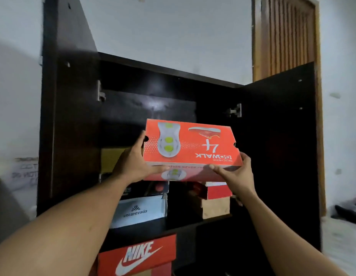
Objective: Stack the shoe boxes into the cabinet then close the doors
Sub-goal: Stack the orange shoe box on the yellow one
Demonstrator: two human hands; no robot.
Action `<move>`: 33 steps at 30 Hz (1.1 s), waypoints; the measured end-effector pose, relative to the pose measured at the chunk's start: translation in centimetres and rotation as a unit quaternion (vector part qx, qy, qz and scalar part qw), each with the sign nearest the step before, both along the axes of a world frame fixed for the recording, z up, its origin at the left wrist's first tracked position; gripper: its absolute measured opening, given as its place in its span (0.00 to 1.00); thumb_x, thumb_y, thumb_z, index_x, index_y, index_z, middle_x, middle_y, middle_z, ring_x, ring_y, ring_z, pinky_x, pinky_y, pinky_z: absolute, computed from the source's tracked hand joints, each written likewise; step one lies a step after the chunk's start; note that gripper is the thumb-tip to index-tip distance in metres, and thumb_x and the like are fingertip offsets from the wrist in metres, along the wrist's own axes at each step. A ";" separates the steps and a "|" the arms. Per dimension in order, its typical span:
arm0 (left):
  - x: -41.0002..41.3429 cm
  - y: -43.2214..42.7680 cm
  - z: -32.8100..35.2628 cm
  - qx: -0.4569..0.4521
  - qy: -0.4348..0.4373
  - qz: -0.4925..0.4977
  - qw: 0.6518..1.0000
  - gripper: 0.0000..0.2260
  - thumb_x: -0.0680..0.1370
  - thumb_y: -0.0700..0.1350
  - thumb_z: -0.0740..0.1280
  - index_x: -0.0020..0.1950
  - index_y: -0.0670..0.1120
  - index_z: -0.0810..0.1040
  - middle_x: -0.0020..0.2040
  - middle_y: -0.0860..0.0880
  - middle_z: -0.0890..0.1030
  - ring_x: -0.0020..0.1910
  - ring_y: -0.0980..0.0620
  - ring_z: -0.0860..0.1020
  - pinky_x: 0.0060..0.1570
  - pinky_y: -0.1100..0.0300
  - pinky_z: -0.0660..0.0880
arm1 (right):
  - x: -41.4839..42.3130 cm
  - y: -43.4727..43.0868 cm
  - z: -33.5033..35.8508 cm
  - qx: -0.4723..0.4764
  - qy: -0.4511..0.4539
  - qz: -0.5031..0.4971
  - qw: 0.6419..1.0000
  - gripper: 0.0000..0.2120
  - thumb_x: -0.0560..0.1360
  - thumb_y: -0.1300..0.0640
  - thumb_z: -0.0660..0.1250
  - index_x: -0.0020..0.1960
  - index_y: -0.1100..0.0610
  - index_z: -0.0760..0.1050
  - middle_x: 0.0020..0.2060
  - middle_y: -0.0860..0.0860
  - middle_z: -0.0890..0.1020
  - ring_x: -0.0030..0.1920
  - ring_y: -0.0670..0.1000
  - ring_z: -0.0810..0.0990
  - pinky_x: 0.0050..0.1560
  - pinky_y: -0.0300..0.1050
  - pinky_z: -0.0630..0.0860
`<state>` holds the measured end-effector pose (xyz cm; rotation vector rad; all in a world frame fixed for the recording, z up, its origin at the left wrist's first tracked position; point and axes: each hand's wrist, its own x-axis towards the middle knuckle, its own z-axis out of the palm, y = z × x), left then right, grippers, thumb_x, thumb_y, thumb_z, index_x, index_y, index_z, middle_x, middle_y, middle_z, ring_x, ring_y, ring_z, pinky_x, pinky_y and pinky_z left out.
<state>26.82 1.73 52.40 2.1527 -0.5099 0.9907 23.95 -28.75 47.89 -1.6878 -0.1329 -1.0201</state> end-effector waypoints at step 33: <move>15.4 5.9 2.5 -0.133 -0.177 0.231 0.947 0.37 0.75 0.45 0.73 0.79 0.41 0.57 0.76 0.44 0.58 0.68 0.42 0.70 0.63 0.50 0.72 | 23.9 12.1 6.3 0.035 -0.069 0.064 0.995 0.27 0.67 0.55 0.81 0.60 0.54 0.71 0.55 0.50 0.79 0.56 0.50 0.78 0.56 0.43 0.76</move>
